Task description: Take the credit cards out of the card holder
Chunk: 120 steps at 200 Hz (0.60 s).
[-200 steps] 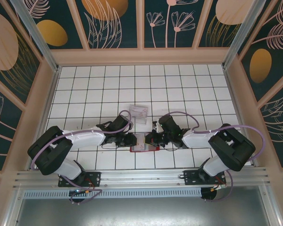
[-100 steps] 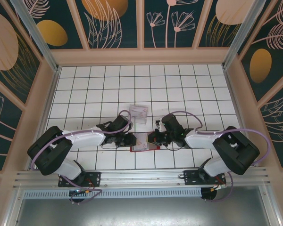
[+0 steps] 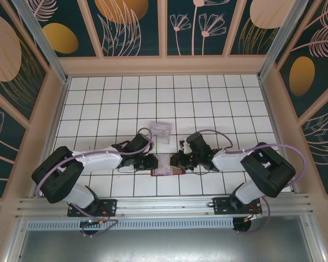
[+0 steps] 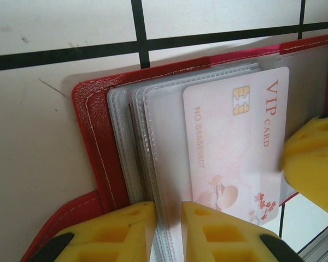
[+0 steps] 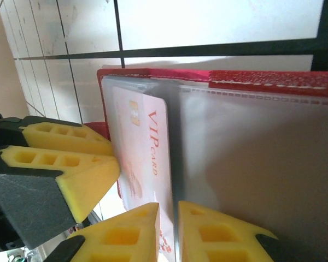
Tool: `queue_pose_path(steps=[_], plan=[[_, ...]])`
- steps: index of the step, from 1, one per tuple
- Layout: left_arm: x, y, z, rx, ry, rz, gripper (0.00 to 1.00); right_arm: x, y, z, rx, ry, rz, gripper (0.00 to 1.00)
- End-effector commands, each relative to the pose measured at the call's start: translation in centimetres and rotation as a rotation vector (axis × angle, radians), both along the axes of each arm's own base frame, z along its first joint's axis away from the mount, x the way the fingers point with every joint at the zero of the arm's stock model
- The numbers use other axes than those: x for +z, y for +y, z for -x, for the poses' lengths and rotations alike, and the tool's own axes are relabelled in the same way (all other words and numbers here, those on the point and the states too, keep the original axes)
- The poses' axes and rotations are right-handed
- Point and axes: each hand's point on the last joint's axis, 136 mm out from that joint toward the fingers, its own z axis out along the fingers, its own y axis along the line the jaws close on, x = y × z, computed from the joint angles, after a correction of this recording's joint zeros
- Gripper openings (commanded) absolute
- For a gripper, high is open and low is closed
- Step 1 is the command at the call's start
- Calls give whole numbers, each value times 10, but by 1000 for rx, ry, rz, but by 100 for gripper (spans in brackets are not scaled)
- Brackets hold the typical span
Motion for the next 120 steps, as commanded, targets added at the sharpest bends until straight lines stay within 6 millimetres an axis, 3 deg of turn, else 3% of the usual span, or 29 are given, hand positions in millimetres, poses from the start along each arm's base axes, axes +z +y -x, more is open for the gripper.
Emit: queue_pose_path(steps=[1, 77, 120], plan=[[-25, 28, 13, 24, 57, -139, 23, 4, 6, -4, 10, -17, -32, 18], [-24, 25, 11, 21, 52, -132, 22, 2, 14, -5, 29, -4, -48, 21], [-14, 25, 6, 31, 21, -130, 22, 0, 12, -4, 21, -1, -27, 11]])
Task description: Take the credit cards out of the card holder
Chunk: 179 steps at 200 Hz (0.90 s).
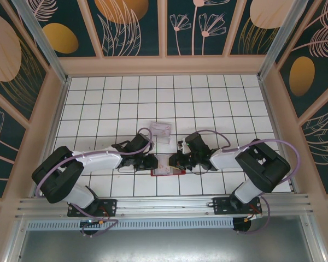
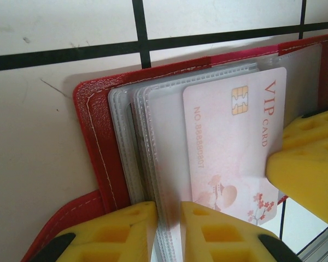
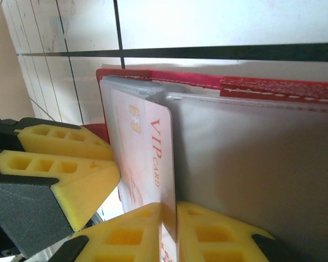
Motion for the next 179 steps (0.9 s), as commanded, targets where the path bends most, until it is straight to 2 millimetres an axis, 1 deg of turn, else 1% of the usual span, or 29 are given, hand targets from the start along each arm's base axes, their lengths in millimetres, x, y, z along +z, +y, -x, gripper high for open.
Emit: queue_pose_path(steps=[1, 16, 41, 60, 76, 94, 106, 134, 148, 162, 179], plan=[[-13, 24, 5, 30, 20, -127, 22, 4, 5, -4, 3, -13, -2, 11], [1, 19, -2, 33, -9, -109, 23, 5, 5, -3, 10, -16, 1, 8], [23, 10, -14, 38, -54, -81, 23, 5, 6, -3, 29, -19, 13, 7], [31, 4, -18, 27, -71, -89, 24, 6, 6, -3, 35, -19, 18, 7], [33, 0, -20, 16, -78, -97, 29, 6, 6, -3, 36, -19, 19, 7], [27, 4, -21, 16, -79, -135, 35, 6, 7, -4, 36, -18, 19, 7], [20, 8, -22, 16, -76, -165, 38, 5, 7, -4, 35, -18, 20, 7], [11, 3, -20, -2, -64, -151, 43, 6, 7, -4, 35, -17, 19, 7], [4, 4, -18, -6, -54, -160, 44, 6, 6, -4, 34, -18, 22, 7], [-5, 9, -14, -10, -40, -188, 44, 6, 6, -3, 33, -15, 24, 7], [-12, 17, -11, -6, -34, -220, 43, 6, 6, -3, 33, -11, 25, 7]])
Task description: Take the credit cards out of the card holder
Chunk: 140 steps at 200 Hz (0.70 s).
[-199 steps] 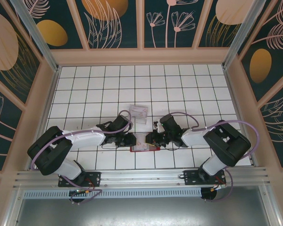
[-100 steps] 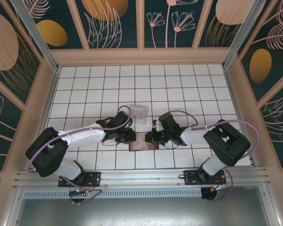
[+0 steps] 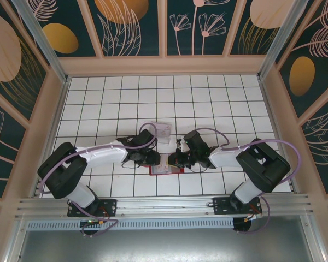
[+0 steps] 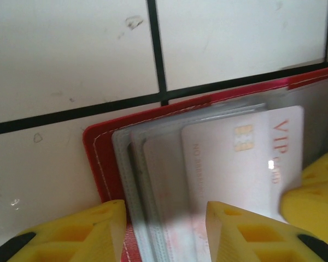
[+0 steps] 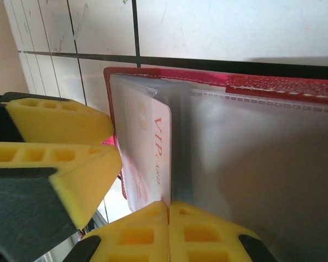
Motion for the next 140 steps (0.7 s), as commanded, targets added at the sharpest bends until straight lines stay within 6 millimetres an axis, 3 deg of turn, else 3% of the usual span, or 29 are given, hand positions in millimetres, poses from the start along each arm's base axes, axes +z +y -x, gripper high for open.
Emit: queue_pose_path(steps=[1, 52, 140], plan=[[-15, 13, 7, -12, 8, -65, 43, 0, 1, 1, 10, 2, 17, 7], [-30, 37, 12, -14, 16, -189, 39, 3, -5, 0, -3, -13, 45, 7], [-30, 36, 17, 8, 18, -146, 36, 14, -33, -11, -23, -117, 210, 6]])
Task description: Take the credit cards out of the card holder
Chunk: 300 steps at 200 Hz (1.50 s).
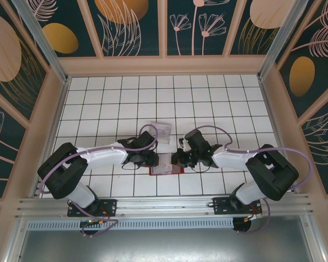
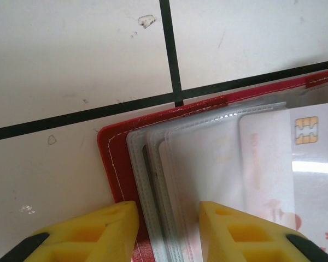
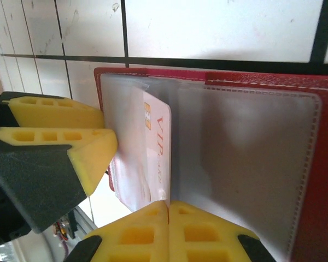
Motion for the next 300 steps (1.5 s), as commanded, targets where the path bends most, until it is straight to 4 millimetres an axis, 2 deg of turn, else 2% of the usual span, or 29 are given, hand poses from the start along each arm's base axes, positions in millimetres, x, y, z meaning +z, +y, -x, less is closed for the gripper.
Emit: queue_pose_path(steps=[1, 51, 73, 100, 143, 187, 204, 235, 266, 300], plan=[[-25, 30, 19, 23, 62, -114, 36, 4, -15, -9, -11, -65, 102, 5], [-21, 29, 24, 49, 66, -58, 34, 30, -22, -31, 12, -193, 193, 1], [-13, 27, 20, 60, 43, -32, 34, 43, -21, -40, 39, -259, 217, 0], [5, 15, 7, 62, -15, 18, 35, 69, -20, -57, 80, -393, 240, 0], [26, 5, -8, 70, -76, 60, 35, 121, -16, -93, 165, -689, 292, 0], [31, 12, -9, 95, -96, 70, 36, 159, 7, -113, 432, -996, 321, 0], [31, 15, -9, 103, -98, 68, 36, 155, 13, -122, 558, -1067, 372, 0], [34, 17, -10, 117, -108, 78, 36, 131, 21, -137, 732, -1059, 408, 0], [32, 19, -8, 117, -104, 75, 36, 116, 25, -150, 834, -1031, 425, 0], [32, 21, -7, 116, -105, 70, 36, 99, 26, -154, 919, -985, 425, 0]])
